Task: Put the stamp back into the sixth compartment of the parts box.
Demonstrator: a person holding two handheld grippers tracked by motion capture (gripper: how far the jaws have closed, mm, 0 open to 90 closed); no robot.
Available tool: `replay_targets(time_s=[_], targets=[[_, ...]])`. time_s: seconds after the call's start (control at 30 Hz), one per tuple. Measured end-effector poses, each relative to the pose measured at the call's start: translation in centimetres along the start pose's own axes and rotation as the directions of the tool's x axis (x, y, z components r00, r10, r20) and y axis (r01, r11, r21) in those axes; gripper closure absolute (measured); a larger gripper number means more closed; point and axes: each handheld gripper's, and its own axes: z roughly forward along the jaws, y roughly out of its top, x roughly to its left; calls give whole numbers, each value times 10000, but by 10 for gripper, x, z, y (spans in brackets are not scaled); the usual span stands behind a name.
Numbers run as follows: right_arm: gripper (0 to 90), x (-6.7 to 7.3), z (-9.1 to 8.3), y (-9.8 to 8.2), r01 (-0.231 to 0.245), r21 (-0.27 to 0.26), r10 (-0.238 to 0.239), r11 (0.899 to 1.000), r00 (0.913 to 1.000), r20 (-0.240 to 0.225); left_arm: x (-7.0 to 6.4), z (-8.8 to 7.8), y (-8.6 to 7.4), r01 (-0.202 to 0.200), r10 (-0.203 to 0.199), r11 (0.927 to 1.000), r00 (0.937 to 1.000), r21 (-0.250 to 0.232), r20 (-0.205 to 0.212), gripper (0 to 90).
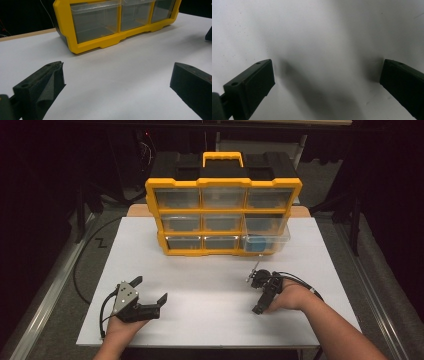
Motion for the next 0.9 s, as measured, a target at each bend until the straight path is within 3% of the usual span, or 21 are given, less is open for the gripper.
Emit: replay_targets(time_s=[0.3, 0.47, 0.6, 0.67, 0.77, 0.9], targets=[[9, -2, -5, -9, -410, -1198, 435, 9920, 9989, 183, 0, 1, 0, -3, 4, 10000, 10000, 46, -50, 3], [9, -3, -6, -18, -633, -2232, 692, 9727, 9974, 188, 0, 1, -1, -9, 10, 9999, 10000, 111, -67, 3], [9, -4, -4, -24, -715, -2718, 824, 9597, 9962, 289, -1, 2, -1, -22, 23, 9999, 10000, 133, -65, 3], [9, -4, -4, -27, -795, -3120, 935, 9467, 9952, 300, -1, 2, -1, -22, 23, 9999, 10000, 132, -62, 3], [9, -5, -4, -32, -945, -3832, 1104, 9188, 9937, 199, -1, 2, -2, -38, 39, 9998, 10000, 176, -61, 3], [9, -9, -2, -40, -1180, -4814, 1421, 8685, 9898, 138, -1, 3, -2, -21, 23, 9998, 10000, 202, -73, 3]])
